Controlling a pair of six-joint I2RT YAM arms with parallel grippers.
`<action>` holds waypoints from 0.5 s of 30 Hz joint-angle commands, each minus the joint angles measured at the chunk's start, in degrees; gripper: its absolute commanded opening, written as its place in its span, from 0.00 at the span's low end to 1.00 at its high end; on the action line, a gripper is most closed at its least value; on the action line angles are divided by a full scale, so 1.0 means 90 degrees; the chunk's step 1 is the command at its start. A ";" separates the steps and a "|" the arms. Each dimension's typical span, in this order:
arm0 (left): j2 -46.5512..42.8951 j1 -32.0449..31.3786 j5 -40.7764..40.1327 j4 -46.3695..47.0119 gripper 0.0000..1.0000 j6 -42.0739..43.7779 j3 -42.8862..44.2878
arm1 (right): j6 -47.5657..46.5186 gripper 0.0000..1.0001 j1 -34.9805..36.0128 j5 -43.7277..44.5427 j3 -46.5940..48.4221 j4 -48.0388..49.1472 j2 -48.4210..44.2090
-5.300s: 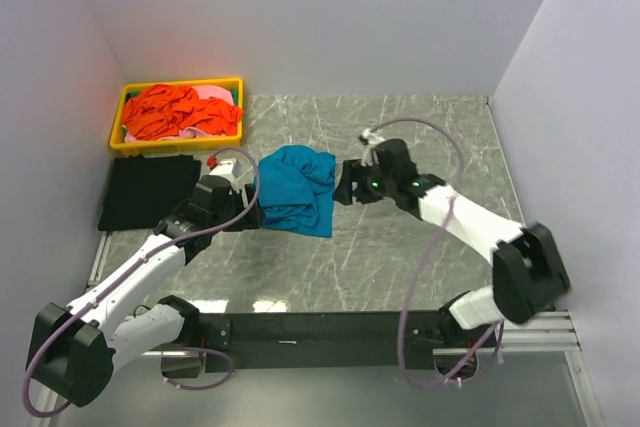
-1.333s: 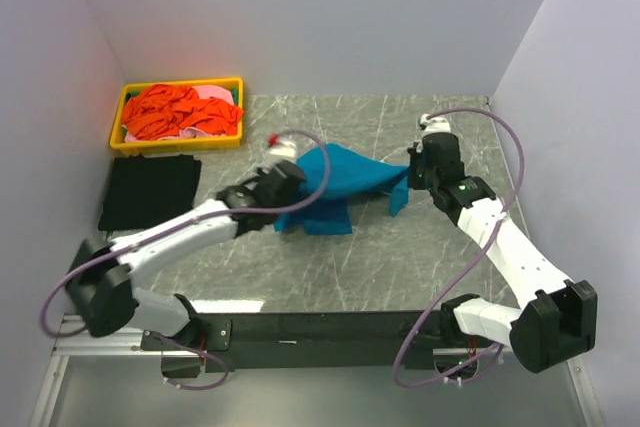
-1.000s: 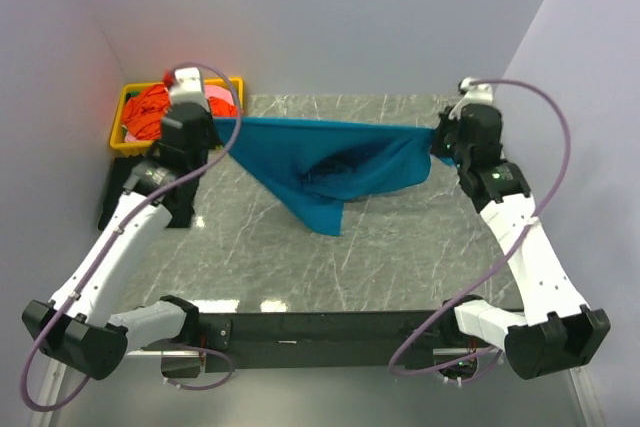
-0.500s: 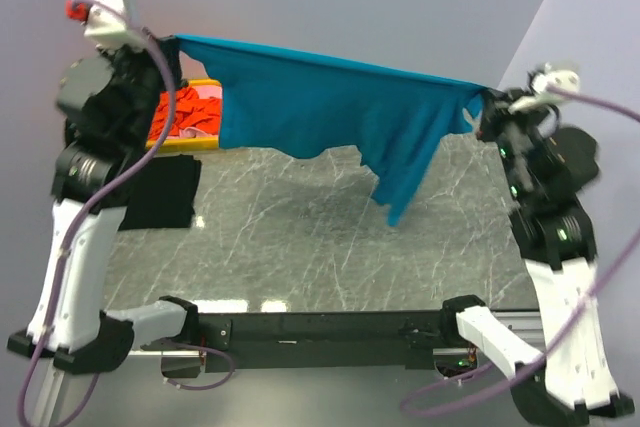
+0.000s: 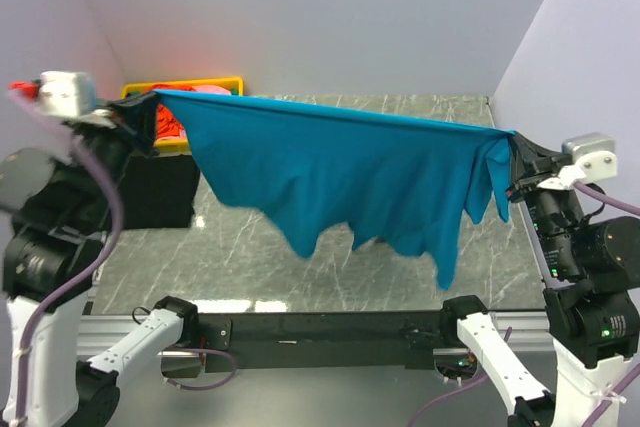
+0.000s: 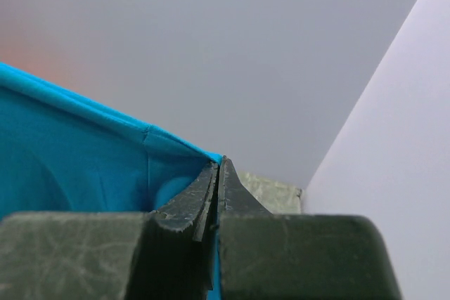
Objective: Fold and stack the t-shirts
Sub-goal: Flatten the tshirt out
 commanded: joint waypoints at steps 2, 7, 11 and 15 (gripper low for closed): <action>0.0439 0.0318 -0.1155 0.0077 0.01 0.0494 -0.0737 | -0.0725 0.00 -0.0262 0.1243 -0.0230 -0.0130 0.0154; 0.1481 0.0318 -0.1095 0.1297 0.01 0.0581 -0.2017 | -0.0736 0.05 -0.0252 0.1019 -0.1369 0.0640 0.0866; 0.2927 0.0406 -0.1408 0.2322 0.01 0.0738 -0.2291 | -0.0755 0.05 -0.0242 0.0862 -0.2202 0.1900 0.1831; 0.4568 0.0474 -0.1525 0.3016 0.01 0.0757 -0.1786 | -0.0726 0.04 -0.0252 0.1047 -0.2458 0.3266 0.3373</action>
